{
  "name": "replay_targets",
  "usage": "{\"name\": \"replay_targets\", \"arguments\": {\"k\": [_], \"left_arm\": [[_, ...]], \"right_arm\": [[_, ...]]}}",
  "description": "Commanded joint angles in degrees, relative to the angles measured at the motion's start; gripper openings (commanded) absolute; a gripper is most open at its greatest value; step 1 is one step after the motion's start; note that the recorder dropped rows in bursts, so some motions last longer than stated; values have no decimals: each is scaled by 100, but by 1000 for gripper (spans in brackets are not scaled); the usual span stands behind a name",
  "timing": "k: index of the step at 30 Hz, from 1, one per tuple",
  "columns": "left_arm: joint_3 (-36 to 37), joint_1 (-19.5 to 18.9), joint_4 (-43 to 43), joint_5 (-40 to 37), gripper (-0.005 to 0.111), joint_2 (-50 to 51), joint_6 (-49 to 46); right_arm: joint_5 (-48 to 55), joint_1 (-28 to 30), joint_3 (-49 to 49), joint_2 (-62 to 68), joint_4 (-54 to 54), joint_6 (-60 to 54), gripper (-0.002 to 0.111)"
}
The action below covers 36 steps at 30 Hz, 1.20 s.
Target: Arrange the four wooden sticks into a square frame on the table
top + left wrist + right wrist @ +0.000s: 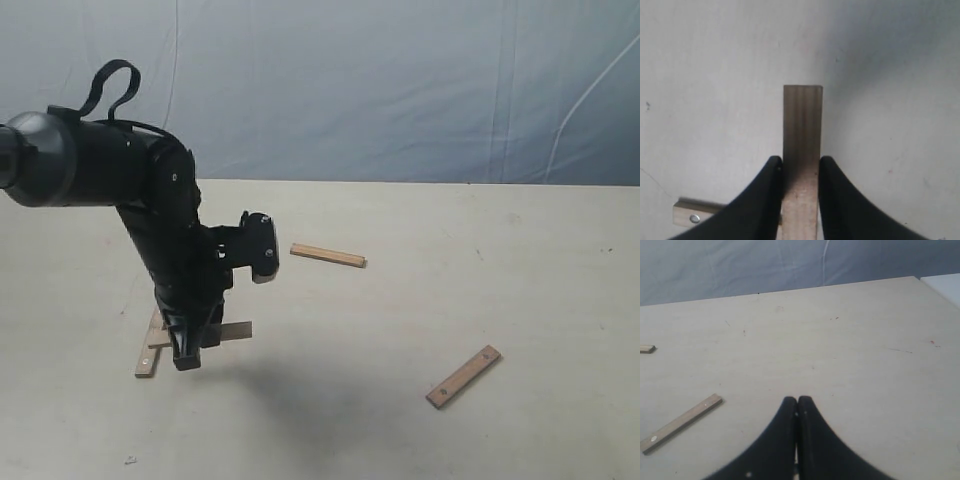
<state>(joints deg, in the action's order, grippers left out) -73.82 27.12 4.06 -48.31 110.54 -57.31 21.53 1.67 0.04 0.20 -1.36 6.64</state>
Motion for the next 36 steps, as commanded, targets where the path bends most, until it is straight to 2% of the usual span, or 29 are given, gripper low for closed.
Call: {"name": "replay_targets", "arguments": {"k": [1, 13, 20, 29, 32, 36], "left_arm": [[132, -27, -117, 69, 0, 26, -338], [364, -290, 90, 360, 0, 69, -632], [364, -303, 275, 597, 0, 438, -674], [364, -303, 112, 694, 0, 582, -697], [364, -256, 156, 637, 0, 474, -996], [364, -100, 134, 532, 0, 106, -1896]], "right_arm": [[-78, 47, -4, -20, 0, -22, -1], [-57, 47, -4, -20, 0, -22, -1], [-57, 47, -4, -20, 0, -22, -1], [-57, 47, -4, -20, 0, -22, -1], [-57, 47, -4, -20, 0, -22, -1], [-80, 47, -4, -20, 0, -22, -1]]}}
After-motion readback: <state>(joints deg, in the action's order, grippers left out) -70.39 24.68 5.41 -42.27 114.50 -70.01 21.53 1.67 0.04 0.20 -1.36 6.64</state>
